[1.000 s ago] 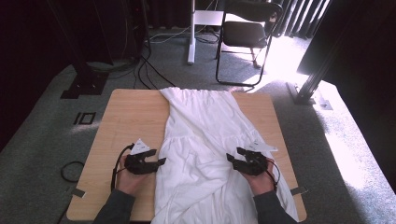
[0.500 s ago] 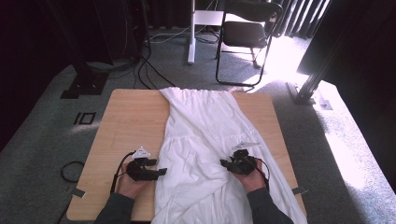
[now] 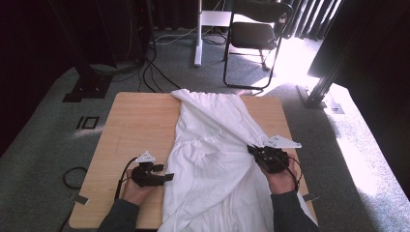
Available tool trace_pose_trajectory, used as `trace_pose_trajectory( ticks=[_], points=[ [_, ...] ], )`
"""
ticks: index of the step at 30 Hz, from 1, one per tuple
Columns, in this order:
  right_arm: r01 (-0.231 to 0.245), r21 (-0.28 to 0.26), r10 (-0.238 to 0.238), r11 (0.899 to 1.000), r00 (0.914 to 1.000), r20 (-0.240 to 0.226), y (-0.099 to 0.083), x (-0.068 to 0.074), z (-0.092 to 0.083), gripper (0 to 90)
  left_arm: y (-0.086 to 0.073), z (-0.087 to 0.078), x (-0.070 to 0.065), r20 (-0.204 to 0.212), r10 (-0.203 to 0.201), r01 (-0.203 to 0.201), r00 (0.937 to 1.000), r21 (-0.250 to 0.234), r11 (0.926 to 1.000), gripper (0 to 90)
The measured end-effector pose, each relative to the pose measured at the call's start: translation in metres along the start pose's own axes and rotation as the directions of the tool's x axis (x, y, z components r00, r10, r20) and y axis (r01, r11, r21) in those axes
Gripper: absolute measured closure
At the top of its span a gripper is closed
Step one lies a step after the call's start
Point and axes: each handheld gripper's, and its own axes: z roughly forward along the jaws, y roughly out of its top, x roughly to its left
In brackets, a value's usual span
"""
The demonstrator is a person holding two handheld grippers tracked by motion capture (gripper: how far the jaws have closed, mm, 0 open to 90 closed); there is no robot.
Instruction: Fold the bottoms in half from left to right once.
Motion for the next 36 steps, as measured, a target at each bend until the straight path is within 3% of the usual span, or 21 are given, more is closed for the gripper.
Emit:
trace_pose_trajectory(
  ticks=[1, 2, 7, 10, 11, 12, 13, 14, 15, 17, 18, 20, 21, 23, 24, 28, 29, 32, 36],
  points=[
    [0.000, 0.000, 0.000, 1.000, 1.0000, 0.000, 0.000, 0.000, 0.000, 87.7, 0.000, 0.000, 0.000, 0.000, 0.000, 0.000, 1.0000, 0.000, 1.0000, 30.0],
    [-0.010, -0.003, 0.010, 1.000, 1.0000, 0.001, 0.001, -0.004, -0.002, 87.7, 0.000, 0.005, -0.005, 0.044, 0.008, -0.008, 0.9990, -0.002, 1.0000, 30.0],
    [-0.017, -0.010, 0.017, 1.000, 0.9999, -0.001, -0.002, -0.007, -0.002, 87.6, 0.006, 0.019, -0.022, 0.075, 0.062, -0.064, 0.9953, 0.023, 0.9977, 30.1],
    [-0.017, -0.022, 0.017, 1.000, 0.9998, 0.005, 0.000, -0.007, -0.004, 87.7, 0.012, 0.035, -0.029, 0.159, 0.013, -0.017, 0.9872, 0.023, 0.9996, 36.1],
    [-0.017, -0.022, 0.017, 1.000, 0.9998, 0.005, 0.000, -0.007, -0.004, 87.7, 0.012, 0.035, -0.029, 0.159, 0.013, -0.017, 0.9872, 0.023, 0.9996, 43.1],
    [-0.012, -0.035, 0.013, 0.999, 0.9998, 0.013, 0.004, -0.009, -0.008, 87.7, 0.014, 0.040, -0.026, 0.196, -0.024, 0.016, 0.9803, 0.044, 0.9989, 56.9],
    [-0.013, -0.038, 0.013, 0.999, 0.9998, 0.016, 0.005, -0.010, -0.010, 87.7, 0.015, 0.040, -0.026, 0.166, -0.002, -0.008, 0.9862, 0.057, 0.9983, 67.5],
    [-0.011, -0.042, 0.012, 0.999, 0.9997, 0.020, 0.007, -0.011, -0.012, 87.7, 0.016, 0.038, -0.027, 0.139, 0.048, -0.057, 0.9891, 0.064, 0.9963, 77.9],
    [-0.010, -0.044, 0.011, 0.999, 0.9997, 0.022, 0.008, -0.012, -0.014, 87.7, 0.017, 0.034, -0.028, 0.129, 0.074, -0.081, 0.9889, 0.052, 0.9954, 85.2],
    [-0.009, -0.043, 0.010, 0.999, 0.9996, 0.025, 0.009, -0.013, -0.016, 87.7, 0.018, 0.027, -0.028, 0.116, 0.085, -0.090, 0.9895, 0.034, 0.9954, 88.2],
    [-0.010, -0.042, 0.011, 0.999, 0.9997, 0.024, 0.008, -0.015, -0.018, 87.7, 0.023, 0.006, -0.029, 0.077, 0.113, -0.112, 0.9907, -0.010, 0.9936, 88.5],
    [-0.013, -0.036, 0.014, 0.999, 0.9998, 0.012, 0.007, -0.015, -0.017, 87.7, 0.029, -0.017, -0.030, 0.013, 0.148, -0.147, 0.9890, -0.049, 0.9879, 88.9],
    [-0.013, -0.036, 0.014, 0.999, 0.9998, 0.012, 0.007, -0.015, -0.017, 87.7, 0.029, -0.017, -0.030, 0.013, 0.148, -0.147, 0.9890, -0.049, 0.9879, 88.9],
    [-0.009, -0.030, 0.009, 1.000, 1.0000, -0.002, 0.004, -0.011, -0.015, 87.7, 0.035, -0.041, -0.029, -0.050, 0.174, -0.177, 0.9836, -0.075, 0.9814, 88.9],
    [-0.008, -0.028, 0.007, 1.000, 0.9994, -0.033, 0.003, -0.005, -0.011, 87.7, 0.039, -0.063, -0.029, -0.109, 0.190, -0.201, 0.9757, -0.099, 0.9746, 88.9],
    [0.009, -0.022, -0.011, 1.000, 0.9961, -0.088, 0.002, 0.011, 0.000, 87.7, 0.042, -0.097, -0.026, -0.207, 0.207, -0.233, 0.9561, -0.110, 0.9661, 88.9],
    [0.009, -0.022, -0.011, 1.000, 0.9961, -0.088, 0.002, 0.011, 0.000, 87.7, 0.042, -0.097, -0.026, -0.207, 0.207, -0.233, 0.9561, -0.110, 0.9661, 88.9],
    [0.031, -0.016, -0.033, 0.999, 0.9891, -0.144, 0.001, 0.030, 0.013, 87.7, 0.037, -0.126, -0.016, -0.235, 0.177, -0.217, 0.9556, -0.155, 0.9638, 88.9],
    [0.039, -0.018, -0.041, 0.999, 0.9820, -0.184, 0.002, 0.041, 0.020, 87.7, 0.035, -0.146, -0.013, -0.264, 0.168, -0.219, 0.9497, -0.176, 0.9599, 88.9]
  ],
)
